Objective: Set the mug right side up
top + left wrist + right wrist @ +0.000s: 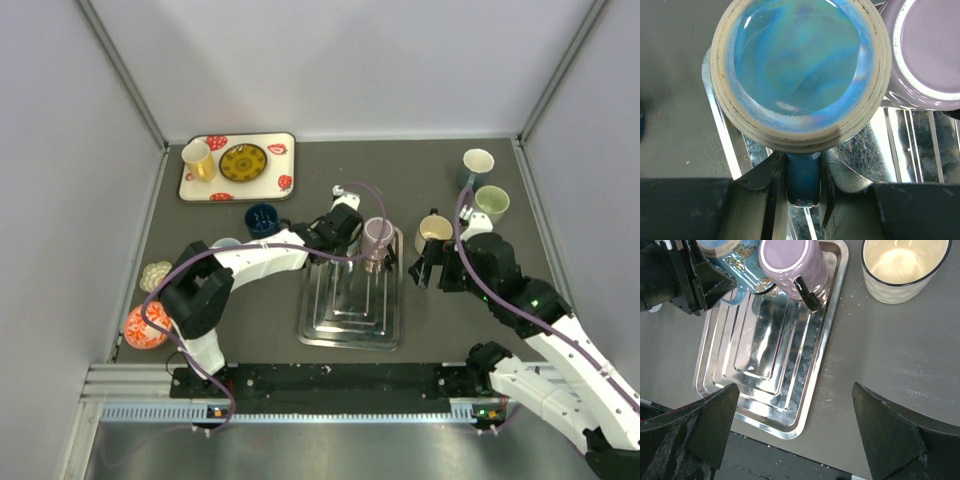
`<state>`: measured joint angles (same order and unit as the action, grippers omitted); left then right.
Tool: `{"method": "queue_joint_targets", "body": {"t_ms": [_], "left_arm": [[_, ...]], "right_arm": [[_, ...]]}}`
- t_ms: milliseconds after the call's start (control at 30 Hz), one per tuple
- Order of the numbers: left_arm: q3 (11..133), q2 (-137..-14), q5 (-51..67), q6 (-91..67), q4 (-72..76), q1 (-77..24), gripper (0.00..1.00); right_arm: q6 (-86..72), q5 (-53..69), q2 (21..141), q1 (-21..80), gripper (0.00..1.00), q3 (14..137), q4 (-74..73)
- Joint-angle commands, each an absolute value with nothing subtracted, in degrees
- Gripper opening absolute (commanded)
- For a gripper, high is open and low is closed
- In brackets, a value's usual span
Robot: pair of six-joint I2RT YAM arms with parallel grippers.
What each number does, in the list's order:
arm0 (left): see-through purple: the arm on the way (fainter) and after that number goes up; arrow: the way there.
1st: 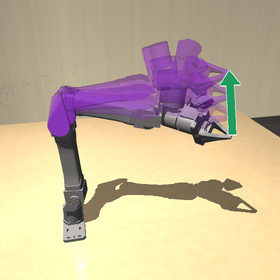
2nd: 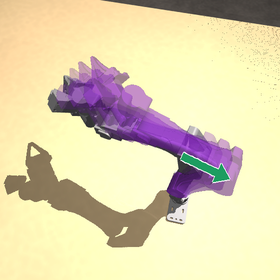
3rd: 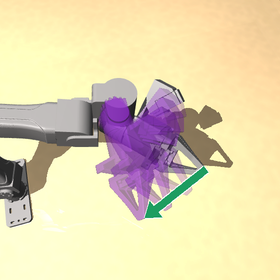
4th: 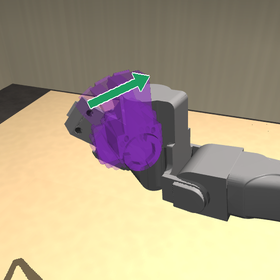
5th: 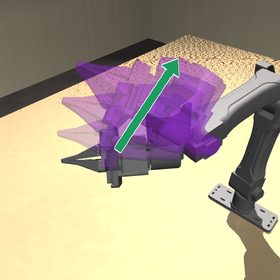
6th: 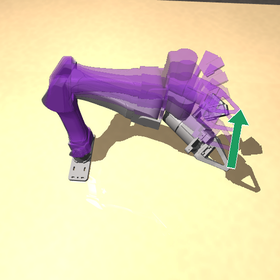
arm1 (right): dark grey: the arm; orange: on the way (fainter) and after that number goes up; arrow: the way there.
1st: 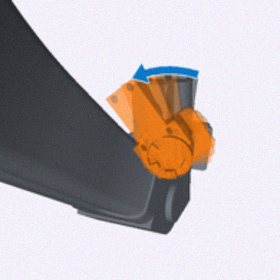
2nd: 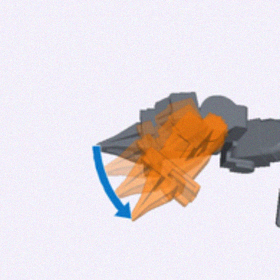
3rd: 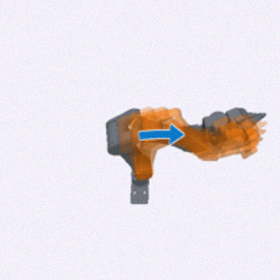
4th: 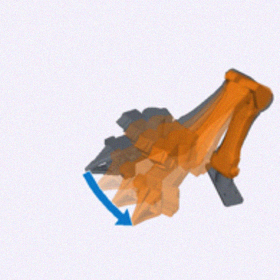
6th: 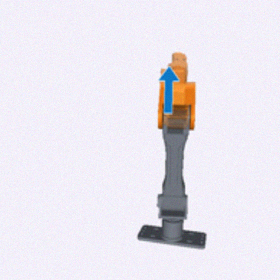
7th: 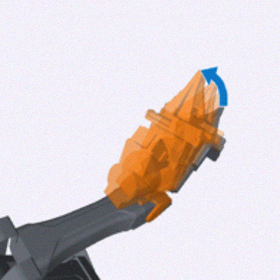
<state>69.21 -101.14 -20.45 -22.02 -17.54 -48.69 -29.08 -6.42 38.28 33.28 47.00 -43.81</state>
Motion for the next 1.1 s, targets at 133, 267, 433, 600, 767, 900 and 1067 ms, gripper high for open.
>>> {"method": "queue_joint_targets", "body": {"t_ms": [133,267,433,600,767,900,1067], "left_arm": [[68.12,-97.74,-22.67,-23.82,-12.66,-48.52,0.39],[66.80,-95.28,-23.90,-23.99,-12.83,-48.43,0.51],[65.40,-90.46,-25.05,-23.73,-14.58,-48.52,0.60],[60.83,-80.35,-28.29,-25.40,-16.87,-48.51,0.64],[53.36,-67.78,-25.58,-28.21,-17.49,-48.52,0.99],[47.74,-59.79,-21.99,-30.58,-17.58,-48.51,0.99],[44.39,-54.50,-20.39,-31.46,-18.89,-48.43,0.99]], "right_arm": [[-28.30,-8.61,38.23,33.84,0.98,46.58,-41.57],[-28.91,-10.37,38.32,33.75,0.98,47.28,-41.84],[-30.50,-24.72,38.50,33.84,0.98,48.69,-44.47],[-26.28,-38.76,44.72,27.63,0.98,53.08,-45.44],[-30.05,-28.91,55.78,13.20,0.99,55.19,-42.20],[-31.64,-30.06,64.92,10.46,0.98,59.93,-41.31],[-26.47,-30.50,71.98,9.06,0.66,63.55,-35.27]]}}
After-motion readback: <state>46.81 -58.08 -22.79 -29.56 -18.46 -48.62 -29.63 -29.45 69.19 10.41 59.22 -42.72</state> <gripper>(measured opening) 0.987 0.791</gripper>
